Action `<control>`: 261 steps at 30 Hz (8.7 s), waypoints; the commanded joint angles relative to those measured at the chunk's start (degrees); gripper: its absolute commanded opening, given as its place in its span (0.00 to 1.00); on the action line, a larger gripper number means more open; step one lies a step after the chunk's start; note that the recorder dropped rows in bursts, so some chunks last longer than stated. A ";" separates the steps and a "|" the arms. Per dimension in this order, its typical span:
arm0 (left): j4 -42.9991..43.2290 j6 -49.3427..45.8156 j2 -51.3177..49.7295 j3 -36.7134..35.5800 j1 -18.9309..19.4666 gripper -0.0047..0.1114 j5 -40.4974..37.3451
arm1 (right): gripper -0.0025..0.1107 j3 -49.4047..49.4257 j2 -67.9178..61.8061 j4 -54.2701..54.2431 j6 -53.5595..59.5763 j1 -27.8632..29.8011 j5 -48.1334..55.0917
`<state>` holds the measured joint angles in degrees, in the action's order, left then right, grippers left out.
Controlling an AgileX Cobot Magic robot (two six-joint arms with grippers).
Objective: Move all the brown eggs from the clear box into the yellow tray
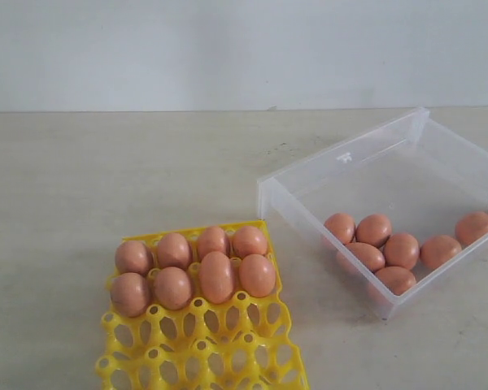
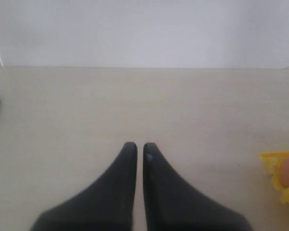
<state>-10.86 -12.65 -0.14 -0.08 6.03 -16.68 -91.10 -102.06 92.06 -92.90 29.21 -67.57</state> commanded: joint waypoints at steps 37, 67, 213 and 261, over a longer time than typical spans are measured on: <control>-0.29 -0.41 0.14 0.08 0.18 0.08 0.40 | 0.02 29.14 5.94 7.88 -20.69 -5.95 88.21; -0.29 -0.41 0.14 0.08 0.18 0.08 0.40 | 0.02 30.41 14.90 7.88 12.11 -5.83 9.32; -0.29 -0.41 0.14 0.08 0.18 0.08 0.40 | 0.50 15.17 -9.70 -115.26 120.93 -23.10 128.29; -0.29 -0.41 0.14 0.08 0.18 0.08 0.40 | 0.03 15.17 -17.77 -119.40 99.68 -27.25 119.30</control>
<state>-10.86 -12.65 -0.14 -0.08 6.03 -16.68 -75.89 -118.96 -27.60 5.49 1.99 52.70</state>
